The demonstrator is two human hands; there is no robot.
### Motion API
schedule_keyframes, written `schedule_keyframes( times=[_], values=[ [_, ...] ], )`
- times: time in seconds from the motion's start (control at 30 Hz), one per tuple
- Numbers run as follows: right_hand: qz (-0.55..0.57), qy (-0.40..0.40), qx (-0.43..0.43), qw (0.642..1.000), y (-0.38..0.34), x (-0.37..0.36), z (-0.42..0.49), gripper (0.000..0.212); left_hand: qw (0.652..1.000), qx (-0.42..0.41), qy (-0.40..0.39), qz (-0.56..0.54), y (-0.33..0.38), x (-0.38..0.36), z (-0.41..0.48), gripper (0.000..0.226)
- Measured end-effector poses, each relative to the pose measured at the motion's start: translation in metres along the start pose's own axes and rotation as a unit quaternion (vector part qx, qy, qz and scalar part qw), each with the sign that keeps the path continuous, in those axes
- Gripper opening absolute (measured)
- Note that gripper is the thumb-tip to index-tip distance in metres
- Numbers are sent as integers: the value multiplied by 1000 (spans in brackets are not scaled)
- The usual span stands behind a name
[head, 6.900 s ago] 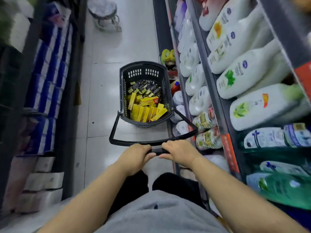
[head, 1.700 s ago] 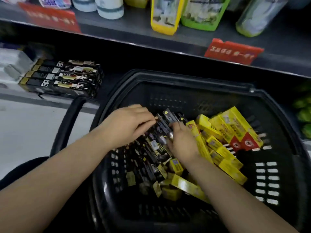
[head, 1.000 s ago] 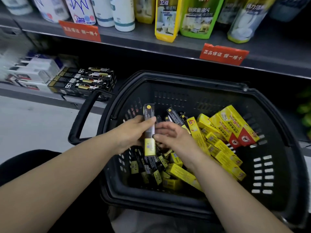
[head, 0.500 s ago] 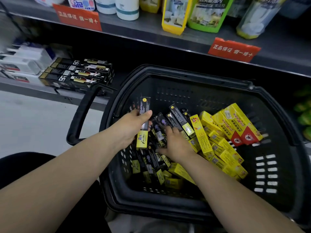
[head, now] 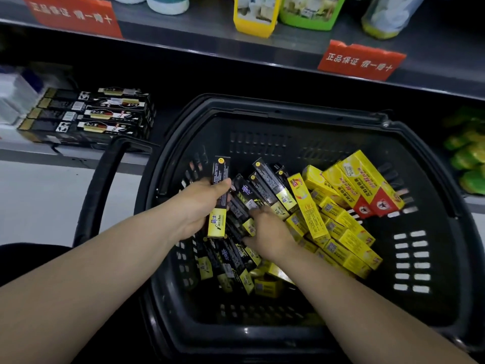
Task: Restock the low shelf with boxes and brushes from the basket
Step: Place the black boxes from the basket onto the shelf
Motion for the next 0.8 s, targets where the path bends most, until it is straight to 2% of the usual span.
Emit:
schedule_keyframes(
  times=[0.1,0.13,0.17,0.23,0.27,0.37,0.47,0.53,0.6,0.7,0.8],
  values=[
    [172,-40,-54,983,6,4,-3,57,1000,2,-7,7,1,2,1,12],
    [264,-46,-72,961,8,7,-4,47,1000,0,-5,6,1,3,2,11],
    [371,-50,-91,923,9,11,-6,40,1000,-3,-1,6,1,5,3,10],
    [535,-50,-92,838,7,18,-11,43,1000,-5,3,15,3,2,1,22],
    [559,-44,-69,825,7,21,-13,48,1000,-2,2,18,5,-1,-1,30],
    [547,-21,0,837,-1,27,-19,59,1000,4,-16,-7,10,-9,-2,36],
    [574,-22,26,818,-8,28,-22,43,998,-9,-35,-48,17,-12,0,32],
    [567,-7,51,822,-10,30,-25,40,998,-18,-42,-49,18,-12,-1,32],
    [535,7,85,841,-11,36,-31,40,998,-33,-50,-30,17,-13,-2,36],
    [495,23,89,864,-2,50,-30,28,997,-61,-46,-12,19,-11,-3,47],
    [357,137,12,924,27,67,-11,25,996,-80,-32,-3,20,-8,-3,56]
  ],
)
Point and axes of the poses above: each hand's wrist, its own z-axis towards the middle knuckle, its own x-axis out of the back of the hand, y = z × x, the point moved 3 cm from there along z, towards the middle knuckle, and after that the axes turned 2 degrees about x, right-handed, at the moved point
